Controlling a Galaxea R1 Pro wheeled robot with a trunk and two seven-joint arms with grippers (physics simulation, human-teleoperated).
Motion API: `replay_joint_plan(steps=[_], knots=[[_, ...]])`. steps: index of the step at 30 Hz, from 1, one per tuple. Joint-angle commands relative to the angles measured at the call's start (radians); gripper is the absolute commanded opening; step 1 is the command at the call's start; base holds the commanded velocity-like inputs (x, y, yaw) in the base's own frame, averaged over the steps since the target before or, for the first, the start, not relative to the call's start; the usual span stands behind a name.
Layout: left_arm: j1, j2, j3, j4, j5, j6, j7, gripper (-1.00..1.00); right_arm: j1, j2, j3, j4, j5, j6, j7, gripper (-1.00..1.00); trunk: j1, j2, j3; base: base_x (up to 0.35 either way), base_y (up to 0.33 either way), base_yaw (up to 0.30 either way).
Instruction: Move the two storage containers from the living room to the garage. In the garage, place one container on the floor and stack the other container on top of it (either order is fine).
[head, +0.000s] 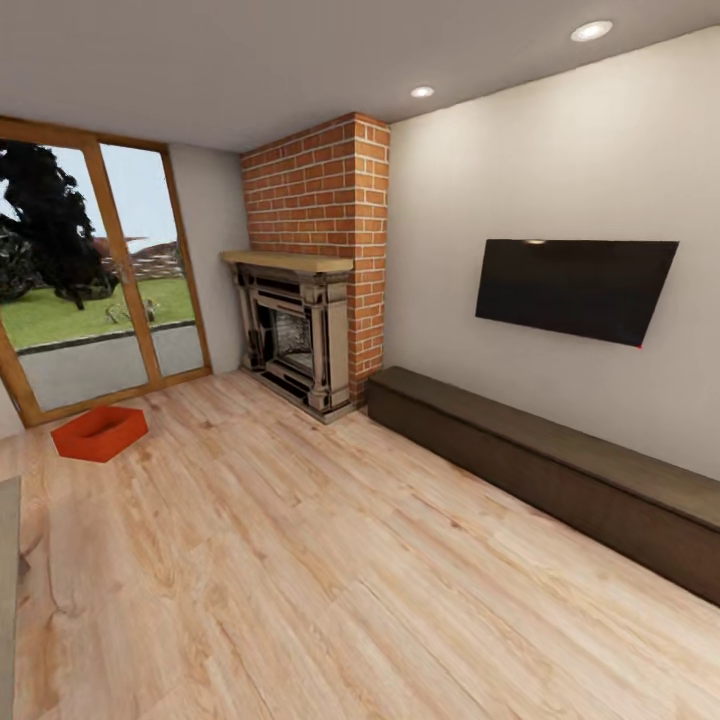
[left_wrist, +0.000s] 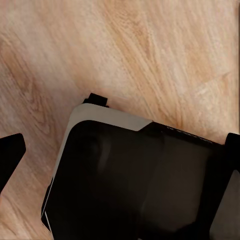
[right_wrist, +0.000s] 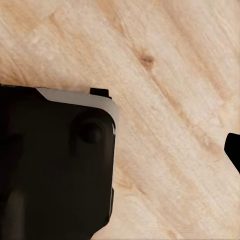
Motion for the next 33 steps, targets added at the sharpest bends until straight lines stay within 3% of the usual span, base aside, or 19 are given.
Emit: replay_joint_plan(steps=[1,18,33], knots=[[-0.001,0.000,-0.008,0.000,0.008,0.000,0.004,1.00,-0.001,0.001,0.008,0.003,-0.010,-0.006,0.000,1.00,0.001,-0.002,-0.002,0.322,0.000,0.000],[-0.001,0.000,-0.008,0.000,0.008,0.000,0.004,1.00,-0.001,-0.001,0.009,0.003,-0.010,-0.015,0.006,1.00,0.001,-0.002,-0.002,0.322,0.000,0.006],[-0.001,0.000,-0.008,0.000,0.008,0.000,0.004,1.00,-0.001,-0.004,0.009,0.003,-0.010,-0.016,0.009,1.00,0.001,-0.002,-0.002,0.322,0.000,0.248]])
